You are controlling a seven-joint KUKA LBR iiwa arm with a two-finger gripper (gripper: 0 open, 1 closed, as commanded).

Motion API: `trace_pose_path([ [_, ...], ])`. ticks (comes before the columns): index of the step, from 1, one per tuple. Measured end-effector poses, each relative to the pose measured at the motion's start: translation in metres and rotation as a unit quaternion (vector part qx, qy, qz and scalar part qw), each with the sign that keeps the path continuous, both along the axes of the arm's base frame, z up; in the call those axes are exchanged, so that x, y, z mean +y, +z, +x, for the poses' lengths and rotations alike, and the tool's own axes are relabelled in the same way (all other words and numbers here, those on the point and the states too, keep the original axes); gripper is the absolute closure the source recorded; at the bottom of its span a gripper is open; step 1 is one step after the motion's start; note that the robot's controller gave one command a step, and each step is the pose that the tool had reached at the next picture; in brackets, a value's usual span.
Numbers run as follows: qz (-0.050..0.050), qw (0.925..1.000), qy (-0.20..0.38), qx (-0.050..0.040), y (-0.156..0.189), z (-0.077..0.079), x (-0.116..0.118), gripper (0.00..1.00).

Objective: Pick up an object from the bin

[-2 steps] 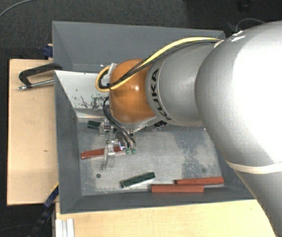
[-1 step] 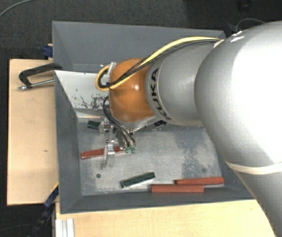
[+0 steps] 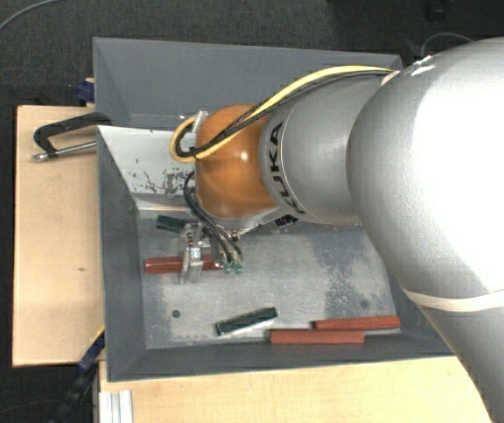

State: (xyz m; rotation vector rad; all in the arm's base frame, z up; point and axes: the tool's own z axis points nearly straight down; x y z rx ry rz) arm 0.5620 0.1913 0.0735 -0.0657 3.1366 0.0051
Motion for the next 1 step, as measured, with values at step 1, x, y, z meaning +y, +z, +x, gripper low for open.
trace_pose_path([
  [1, 0.001, 1.0000, -0.001, -0.0032, 0.0545, 0.0026, 0.0007, 1.00],
])
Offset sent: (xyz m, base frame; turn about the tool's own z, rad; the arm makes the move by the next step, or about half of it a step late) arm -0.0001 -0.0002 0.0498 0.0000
